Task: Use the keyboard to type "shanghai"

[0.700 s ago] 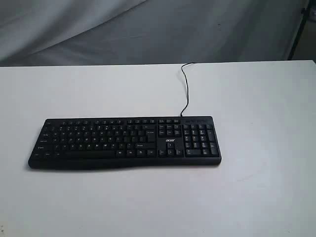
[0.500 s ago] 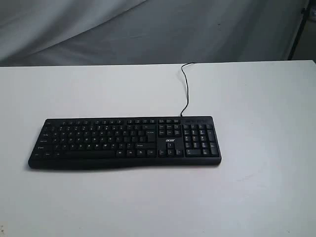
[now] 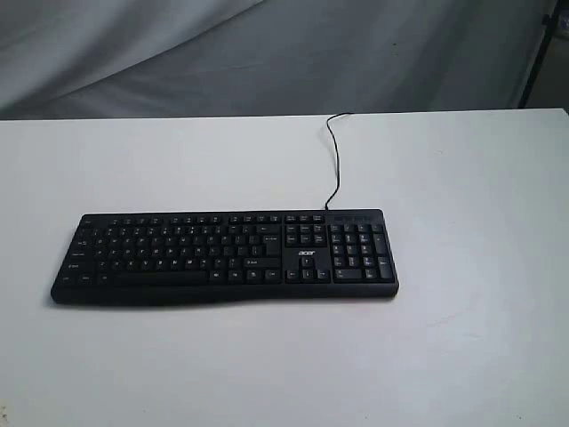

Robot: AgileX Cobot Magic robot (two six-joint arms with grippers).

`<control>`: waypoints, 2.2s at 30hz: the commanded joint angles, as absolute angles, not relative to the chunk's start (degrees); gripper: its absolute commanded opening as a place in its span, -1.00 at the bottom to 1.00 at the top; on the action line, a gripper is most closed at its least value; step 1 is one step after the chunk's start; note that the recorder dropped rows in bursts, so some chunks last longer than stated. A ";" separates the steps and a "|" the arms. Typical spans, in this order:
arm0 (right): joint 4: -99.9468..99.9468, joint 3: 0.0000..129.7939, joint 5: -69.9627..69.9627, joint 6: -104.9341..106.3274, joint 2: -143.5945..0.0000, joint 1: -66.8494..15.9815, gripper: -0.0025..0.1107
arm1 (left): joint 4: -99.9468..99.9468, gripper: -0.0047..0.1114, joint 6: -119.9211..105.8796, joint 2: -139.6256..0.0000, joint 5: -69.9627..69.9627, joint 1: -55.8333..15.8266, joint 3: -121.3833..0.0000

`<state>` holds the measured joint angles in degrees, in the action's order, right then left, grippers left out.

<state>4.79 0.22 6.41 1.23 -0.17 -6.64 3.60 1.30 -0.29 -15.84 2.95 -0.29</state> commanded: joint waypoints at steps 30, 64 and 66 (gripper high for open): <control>15.32 9.76 -6.57 -4.76 -3.66 -6.34 -0.96 | 3.56 -0.91 1.39 0.00 -15.24 3.09 0.00; 15.09 66.19 16.05 20.00 -56.72 -12.60 -0.96 | 3.56 -0.91 1.39 0.00 -15.24 3.09 0.00; 13.84 69.32 17.43 22.87 -58.36 -12.60 -0.96 | 3.56 -0.91 1.39 0.00 -15.24 3.09 0.00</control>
